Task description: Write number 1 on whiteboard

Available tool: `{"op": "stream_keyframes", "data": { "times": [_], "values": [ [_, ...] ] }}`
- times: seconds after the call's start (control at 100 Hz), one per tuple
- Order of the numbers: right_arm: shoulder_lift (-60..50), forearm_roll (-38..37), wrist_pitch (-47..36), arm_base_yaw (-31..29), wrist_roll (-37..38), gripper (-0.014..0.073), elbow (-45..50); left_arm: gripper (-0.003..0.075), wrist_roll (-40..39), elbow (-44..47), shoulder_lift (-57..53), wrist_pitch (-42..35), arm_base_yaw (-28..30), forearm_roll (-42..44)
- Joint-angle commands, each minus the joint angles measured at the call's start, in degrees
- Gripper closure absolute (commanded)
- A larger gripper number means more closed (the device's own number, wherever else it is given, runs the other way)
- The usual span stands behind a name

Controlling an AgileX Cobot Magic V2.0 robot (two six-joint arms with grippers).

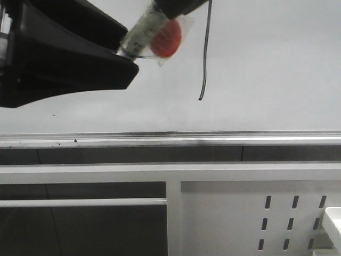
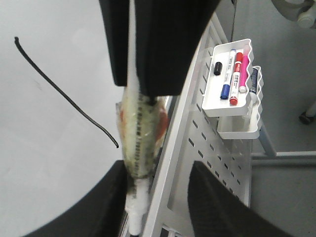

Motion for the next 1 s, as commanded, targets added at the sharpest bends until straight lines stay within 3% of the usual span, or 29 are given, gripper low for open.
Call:
{"op": "stream_keyframes", "data": {
  "times": [0.0, 0.27, 0.35, 0.44, 0.58, 0.65, 0.75, 0.8, 0.84, 0.99],
  "values": [
    [-0.88, -0.12, -2.88, 0.97, -0.48, 0.0663, -2.16, 0.0439, -0.5, -1.71, -0.4, -1.05, -0.32, -1.45],
    [-0.88, 0.22, -2.8, 1.93, -0.48, 0.0663, -2.16, 0.0454, -0.5, -1.71, -0.4, -0.08, -0.32, -3.94],
    [-0.88, 0.22, -3.01, 1.93, -0.48, 0.0663, -2.16, 0.0554, -0.5, -1.71, -0.4, -0.08, -0.32, -3.95],
    [-0.88, 0.22, -3.33, 1.93, -0.48, 0.0663, -2.16, 0.0743, -0.5, -1.71, -0.4, -0.73, -0.32, -4.07],
    [-0.88, -0.09, -4.01, 1.93, -0.94, 0.0643, -2.16, 0.074, -0.62, -1.71, -0.4, 0.08, -0.32, -6.57],
    [-0.88, -0.09, -4.01, 1.93, -1.12, 0.0534, -2.16, 0.074, -0.62, -1.71, -0.4, 0.2, -0.32, -6.93],
    [-0.88, -0.09, -4.27, 1.93, -1.12, 0.026, -2.16, 0.074, -0.62, -1.71, -0.4, 0.2, -0.32, -10.03],
    [-0.88, -0.09, -4.42, 1.93, -1.12, 0.0167, -2.16, 0.074, -0.62, -1.71, -0.4, 0.2, -0.32, -12.99],
    [-0.88, -0.09, -4.67, 1.83, -1.12, 0.0133, -2.16, 0.074, -0.62, -1.49, -0.4, -0.07, -0.32, -15.58],
    [-1.25, -0.56, -5.2, 1.83, -1.12, 0.0131, -2.16, 0.074, -0.62, 1.47, -0.4, -3.93, -0.32, -25.1]
  ]
}}
